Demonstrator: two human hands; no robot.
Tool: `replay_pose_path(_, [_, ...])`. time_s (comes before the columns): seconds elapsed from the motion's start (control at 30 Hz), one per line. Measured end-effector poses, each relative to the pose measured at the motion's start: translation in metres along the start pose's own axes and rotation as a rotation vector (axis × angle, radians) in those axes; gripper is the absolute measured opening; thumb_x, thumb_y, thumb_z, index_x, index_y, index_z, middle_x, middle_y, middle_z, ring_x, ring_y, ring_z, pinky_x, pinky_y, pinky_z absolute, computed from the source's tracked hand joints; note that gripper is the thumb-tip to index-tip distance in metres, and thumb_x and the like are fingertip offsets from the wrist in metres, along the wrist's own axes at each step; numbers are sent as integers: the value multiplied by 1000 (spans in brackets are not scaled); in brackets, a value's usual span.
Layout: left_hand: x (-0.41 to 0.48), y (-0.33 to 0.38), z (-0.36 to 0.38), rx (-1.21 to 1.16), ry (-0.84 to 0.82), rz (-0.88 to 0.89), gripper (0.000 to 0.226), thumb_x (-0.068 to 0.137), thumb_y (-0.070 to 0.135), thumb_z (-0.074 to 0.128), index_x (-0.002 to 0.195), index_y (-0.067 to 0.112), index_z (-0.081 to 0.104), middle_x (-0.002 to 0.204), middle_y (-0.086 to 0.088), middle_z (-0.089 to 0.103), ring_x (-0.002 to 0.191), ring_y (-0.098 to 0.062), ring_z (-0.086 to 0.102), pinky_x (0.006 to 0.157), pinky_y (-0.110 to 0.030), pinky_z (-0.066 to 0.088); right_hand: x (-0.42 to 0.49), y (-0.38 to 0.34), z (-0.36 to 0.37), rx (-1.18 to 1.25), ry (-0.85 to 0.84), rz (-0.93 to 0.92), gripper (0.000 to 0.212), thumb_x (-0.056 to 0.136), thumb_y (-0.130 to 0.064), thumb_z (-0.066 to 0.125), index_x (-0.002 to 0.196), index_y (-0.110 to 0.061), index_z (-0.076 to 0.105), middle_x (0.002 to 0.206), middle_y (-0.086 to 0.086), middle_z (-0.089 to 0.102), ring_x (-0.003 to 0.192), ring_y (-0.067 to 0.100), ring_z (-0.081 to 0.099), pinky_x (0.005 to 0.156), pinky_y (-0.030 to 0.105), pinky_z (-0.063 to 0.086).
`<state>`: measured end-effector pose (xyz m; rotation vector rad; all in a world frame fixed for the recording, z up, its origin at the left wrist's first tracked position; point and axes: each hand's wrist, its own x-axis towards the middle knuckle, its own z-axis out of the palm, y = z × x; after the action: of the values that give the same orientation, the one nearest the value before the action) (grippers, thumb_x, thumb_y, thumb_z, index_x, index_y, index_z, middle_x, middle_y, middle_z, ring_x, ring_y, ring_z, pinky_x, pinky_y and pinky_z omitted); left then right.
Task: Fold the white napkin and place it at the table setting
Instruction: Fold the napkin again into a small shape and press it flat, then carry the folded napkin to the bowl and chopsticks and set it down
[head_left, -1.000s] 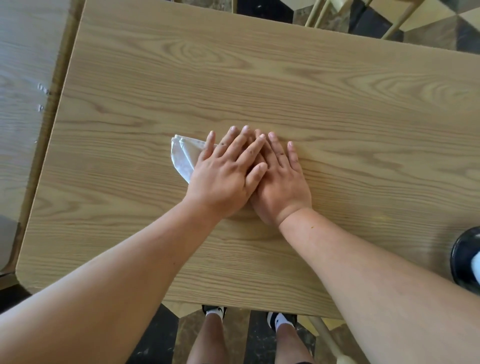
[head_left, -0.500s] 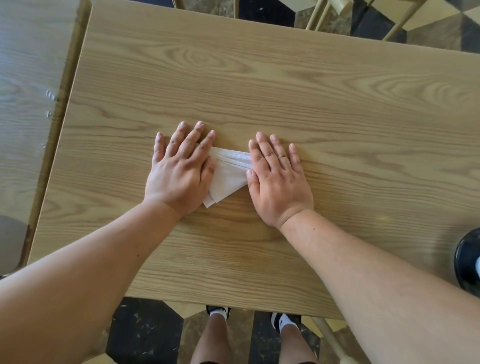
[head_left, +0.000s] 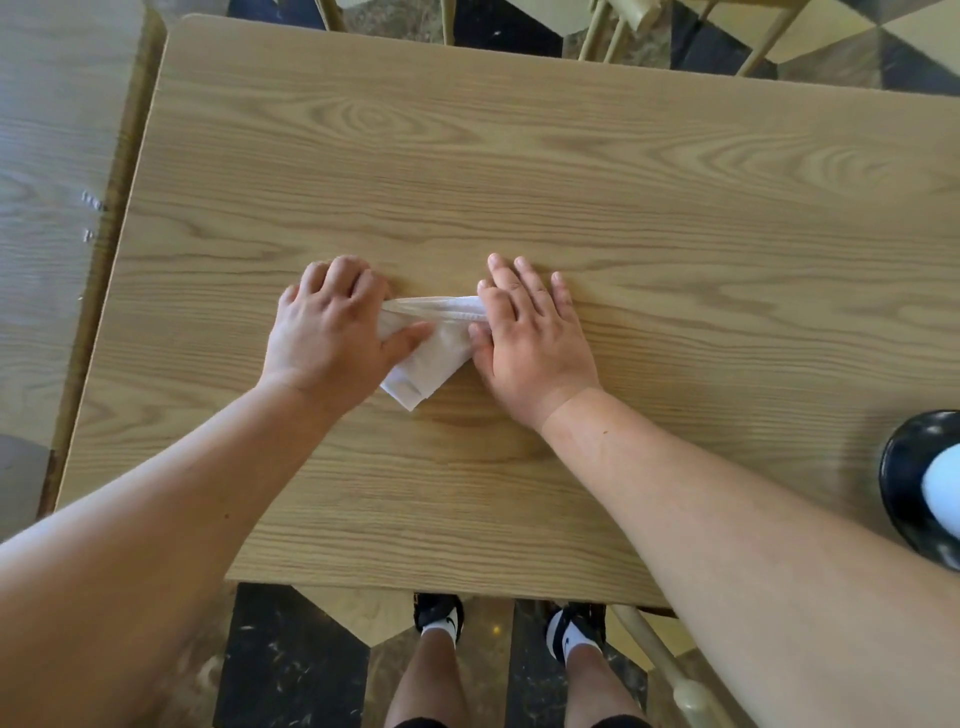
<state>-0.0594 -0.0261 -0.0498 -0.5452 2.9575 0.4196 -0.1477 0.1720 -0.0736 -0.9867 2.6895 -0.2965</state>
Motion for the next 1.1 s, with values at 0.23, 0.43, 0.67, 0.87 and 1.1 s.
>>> replay_pose_path(0.23, [19, 7, -39, -85, -374, -252, 33, 84, 60, 78, 94, 32, 63, 95, 7, 64, 86, -18, 60, 70, -37, 46, 8, -16, -36, -41, -65, 103, 32, 102, -42, 53, 120, -16, 57, 128, 8, 56, 118, 32, 52, 94, 44, 43])
replay_pose_path(0.43, [15, 29, -48, -221, -481, -224, 21, 91, 43, 76, 88, 26, 64, 91, 1, 68, 79, -19, 61, 64, -34, 42, -1, 6, -49, 634, -66, 400, 36, 92, -32, 71, 123, -23, 55, 109, -2, 66, 96, 22, 66, 78, 34, 51])
replay_pose_path(0.67, [-13, 72, -30, -988, -439, -378, 19, 94, 33, 80, 107, 20, 74, 87, 6, 76, 77, -12, 68, 71, -33, 52, -27, 39, -62, 1510, -219, 673, 10, 99, -21, 71, 106, -14, 69, 100, 6, 76, 83, 22, 73, 76, 42, 64])
replay_pose_path(0.87, [-28, 136, -5, -963, -525, -397, 21, 98, 35, 73, 99, 15, 80, 82, 4, 75, 75, -14, 66, 68, -31, 53, -49, 81, -70, 1371, -81, 677, 9, 99, -24, 67, 100, -18, 74, 98, 5, 82, 96, 26, 78, 82, 43, 64])
replay_pose_path(1.1, [-33, 209, 2, -972, -558, -399, 15, 96, 35, 75, 93, 22, 81, 85, 6, 80, 75, -12, 71, 65, -28, 56, -86, 139, -94, 1274, 12, 735, 10, 95, -30, 69, 95, -23, 76, 93, 0, 82, 95, 25, 78, 93, 51, 61])
